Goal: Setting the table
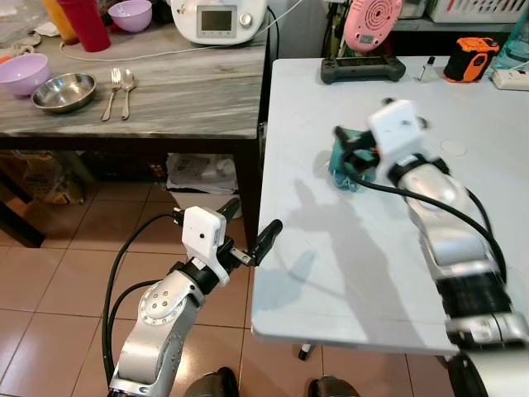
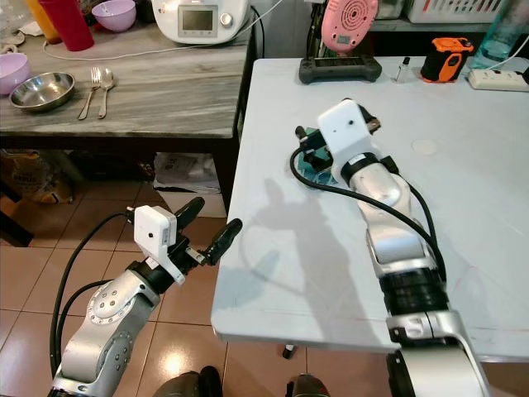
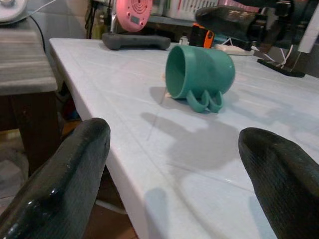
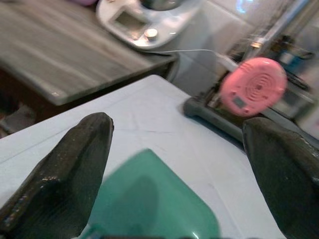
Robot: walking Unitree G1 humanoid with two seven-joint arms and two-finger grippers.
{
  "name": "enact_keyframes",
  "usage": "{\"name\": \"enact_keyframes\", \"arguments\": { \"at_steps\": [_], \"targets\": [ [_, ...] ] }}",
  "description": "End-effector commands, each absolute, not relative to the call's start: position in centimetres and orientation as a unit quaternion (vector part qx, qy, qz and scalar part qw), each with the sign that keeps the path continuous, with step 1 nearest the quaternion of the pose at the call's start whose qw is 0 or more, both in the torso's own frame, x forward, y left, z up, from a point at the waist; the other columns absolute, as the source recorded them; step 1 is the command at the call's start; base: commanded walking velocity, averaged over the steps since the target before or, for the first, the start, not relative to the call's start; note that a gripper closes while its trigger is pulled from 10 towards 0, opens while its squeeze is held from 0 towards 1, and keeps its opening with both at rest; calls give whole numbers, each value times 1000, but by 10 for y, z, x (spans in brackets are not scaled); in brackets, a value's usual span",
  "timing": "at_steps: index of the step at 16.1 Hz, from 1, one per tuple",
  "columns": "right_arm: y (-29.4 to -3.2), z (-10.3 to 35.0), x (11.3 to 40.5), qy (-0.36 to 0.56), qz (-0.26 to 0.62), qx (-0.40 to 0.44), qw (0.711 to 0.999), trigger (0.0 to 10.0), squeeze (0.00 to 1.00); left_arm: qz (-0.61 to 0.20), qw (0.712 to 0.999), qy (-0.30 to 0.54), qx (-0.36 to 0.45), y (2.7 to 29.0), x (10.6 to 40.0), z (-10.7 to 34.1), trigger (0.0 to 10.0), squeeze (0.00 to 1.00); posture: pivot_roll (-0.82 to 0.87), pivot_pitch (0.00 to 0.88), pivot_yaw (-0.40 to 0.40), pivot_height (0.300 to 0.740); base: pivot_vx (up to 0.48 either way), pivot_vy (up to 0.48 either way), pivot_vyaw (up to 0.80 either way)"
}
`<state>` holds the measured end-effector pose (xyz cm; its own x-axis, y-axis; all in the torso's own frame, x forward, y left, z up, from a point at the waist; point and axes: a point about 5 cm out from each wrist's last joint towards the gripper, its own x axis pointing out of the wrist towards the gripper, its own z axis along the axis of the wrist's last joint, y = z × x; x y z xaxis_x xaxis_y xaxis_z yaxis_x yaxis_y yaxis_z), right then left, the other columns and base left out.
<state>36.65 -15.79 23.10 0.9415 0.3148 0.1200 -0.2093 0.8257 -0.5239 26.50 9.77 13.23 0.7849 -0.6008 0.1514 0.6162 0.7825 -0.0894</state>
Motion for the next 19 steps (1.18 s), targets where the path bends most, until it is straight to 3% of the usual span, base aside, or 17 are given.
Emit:
{"name": "enact_keyframes", "arguments": {
  "at_steps": [1, 3, 12, 19],
  "targets": [
    [-155, 234, 369, -106, 152, -284, 941, 10000, 0, -330, 940, -59, -65, 98, 263, 134, 10000, 0, -163, 183, 48, 740, 0, 0, 0],
    [-166, 236, 384, -96, 117, -317, 936, 10000, 0, -334, 939, -54, -66, 98, 261, 133, 10000, 0, -146, 185, 50, 740, 0, 0, 0],
    [-222, 215, 397, -23, 29, -270, 962, 10000, 0, -335, 939, -39, -62, 104, 259, 130, 10000, 0, -125, 192, 61, 740, 0, 0, 0],
    [-206, 183, 381, 13, 117, -161, 980, 10000, 0, -334, 940, -34, -60, 103, 260, 127, 10000, 0, -136, 195, 61, 740, 0, 0, 0]
  ]
}}
